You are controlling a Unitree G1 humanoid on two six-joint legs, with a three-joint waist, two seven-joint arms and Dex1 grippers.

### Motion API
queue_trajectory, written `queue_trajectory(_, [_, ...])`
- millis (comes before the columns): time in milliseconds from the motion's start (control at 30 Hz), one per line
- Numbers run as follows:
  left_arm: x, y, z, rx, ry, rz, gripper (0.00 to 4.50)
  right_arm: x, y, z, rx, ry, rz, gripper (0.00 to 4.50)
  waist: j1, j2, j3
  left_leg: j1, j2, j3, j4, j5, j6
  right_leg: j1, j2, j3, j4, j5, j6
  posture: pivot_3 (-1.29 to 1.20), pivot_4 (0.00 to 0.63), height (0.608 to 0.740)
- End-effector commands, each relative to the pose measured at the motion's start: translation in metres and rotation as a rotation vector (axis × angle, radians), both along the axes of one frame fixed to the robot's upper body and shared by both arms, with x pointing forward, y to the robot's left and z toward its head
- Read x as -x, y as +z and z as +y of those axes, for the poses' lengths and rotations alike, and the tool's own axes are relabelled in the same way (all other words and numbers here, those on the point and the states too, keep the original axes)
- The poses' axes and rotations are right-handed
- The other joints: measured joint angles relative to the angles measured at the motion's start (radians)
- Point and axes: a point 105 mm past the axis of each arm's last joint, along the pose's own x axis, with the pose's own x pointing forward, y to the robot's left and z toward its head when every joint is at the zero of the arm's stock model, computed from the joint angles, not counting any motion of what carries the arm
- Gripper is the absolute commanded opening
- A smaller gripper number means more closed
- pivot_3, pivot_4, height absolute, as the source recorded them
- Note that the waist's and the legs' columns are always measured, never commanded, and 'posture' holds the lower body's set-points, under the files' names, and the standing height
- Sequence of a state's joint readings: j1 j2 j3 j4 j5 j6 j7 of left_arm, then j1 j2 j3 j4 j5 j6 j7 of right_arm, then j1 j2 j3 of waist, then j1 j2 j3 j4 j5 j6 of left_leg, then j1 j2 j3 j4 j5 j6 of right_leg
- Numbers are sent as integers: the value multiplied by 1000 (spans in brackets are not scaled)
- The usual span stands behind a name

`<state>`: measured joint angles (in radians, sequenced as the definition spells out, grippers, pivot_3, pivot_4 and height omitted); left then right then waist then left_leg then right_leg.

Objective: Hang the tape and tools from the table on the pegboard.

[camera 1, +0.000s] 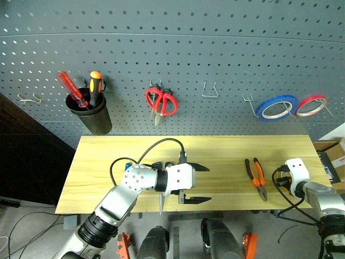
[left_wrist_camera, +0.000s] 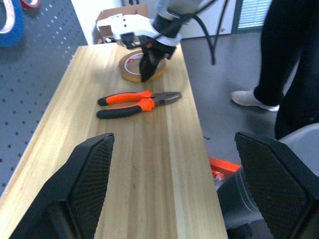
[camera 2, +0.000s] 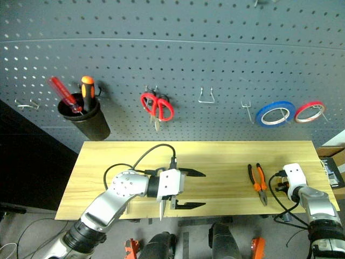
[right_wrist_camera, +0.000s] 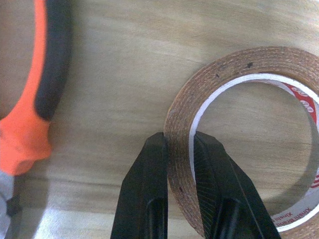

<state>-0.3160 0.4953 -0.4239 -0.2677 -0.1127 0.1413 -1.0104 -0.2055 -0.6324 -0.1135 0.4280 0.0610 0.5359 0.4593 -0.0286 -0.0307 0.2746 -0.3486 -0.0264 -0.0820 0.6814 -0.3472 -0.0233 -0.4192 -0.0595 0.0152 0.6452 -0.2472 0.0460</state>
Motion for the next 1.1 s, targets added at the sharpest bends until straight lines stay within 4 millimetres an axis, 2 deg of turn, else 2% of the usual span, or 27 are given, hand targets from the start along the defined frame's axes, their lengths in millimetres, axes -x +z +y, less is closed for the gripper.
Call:
queue_trajectory(33, [-3,14,-4,74,16,-28,4142,13,1,-8,58,-22,9,443,1,2,-1,0,0,0,0,0,0,0,0,0,0,0,0,-21,241,740])
queue_trajectory(100, [-9,18,0,104,50,-25,4142,13,39,-14,161,-10,-112,443,5,5,-2,0,0,0,0,0,-1,0,0,0,0,0,0,-23,238,740])
queue_trajectory(167, [-11,19,1,117,65,-25,4142,16,57,-14,215,0,-167,443,8,14,-7,-7,-1,-1,1,0,-1,-7,0,-1,1,0,0,-30,237,740])
queue_trajectory(200, [-13,21,2,131,73,-41,4142,18,71,-12,256,2,-216,443,6,15,-8,-9,-1,1,1,1,-1,-9,0,-1,1,1,1,-30,237,740])
queue_trajectory(233, [-15,25,4,164,102,-41,4142,20,89,-2,278,0,-302,443,4,17,-9,-10,-2,2,1,1,-1,-11,0,-1,2,1,1,-36,239,740])
queue_trajectory(300, [-17,33,9,233,143,-33,4142,31,121,27,305,4,-471,443,2,19,-10,-13,-2,3,2,1,-1,-13,-1,-1,2,1,2,-38,238,740])
queue_trajectory(333, [-17,36,10,255,154,-30,4142,36,130,38,308,5,-521,443,-1,19,-10,-14,-2,2,2,1,-1,-15,-1,-1,3,1,2,-38,238,740])
queue_trajectory(400, [-16,40,15,298,181,-42,4142,44,147,76,346,65,-653,443,-5,20,-11,-15,2,3,1,1,-2,-17,3,-1,3,2,1,-44,241,740])
queue_trajectory(500, [-20,45,22,359,259,-43,4142,52,161,131,367,198,-796,443,-5,20,-11,-15,1,3,1,2,-4,-18,3,0,5,2,1,-51,239,740])
queue_trajectory(567, [-27,47,27,398,336,-25,4142,55,169,160,385,287,-877,443,-4,20,-11,-15,0,3,2,2,-4,-18,3,0,5,2,1,-50,237,740])
queue_trajectory(667, [-35,50,32,444,417,1,4142,49,183,186,374,353,-984,443,-4,20,-11,-15,-1,3,4,2,-4,-18,4,0,5,2,1,-49,232,740])
queue_trajectory(767, [-34,49,29,425,399,-14,4142,33,185,186,329,345,-997,443,-4,19,-12,-15,-2,3,6,2,-4,-18,4,0,5,2,1,-49,229,740])
queue_trajectory(1100, [-41,50,25,419,391,-35,4142,-33,185,165,238,343,-995,443,-5,19,-12,-16,-3,3,12,2,-3,-19,4,0,12,2,1,-33,220,740])
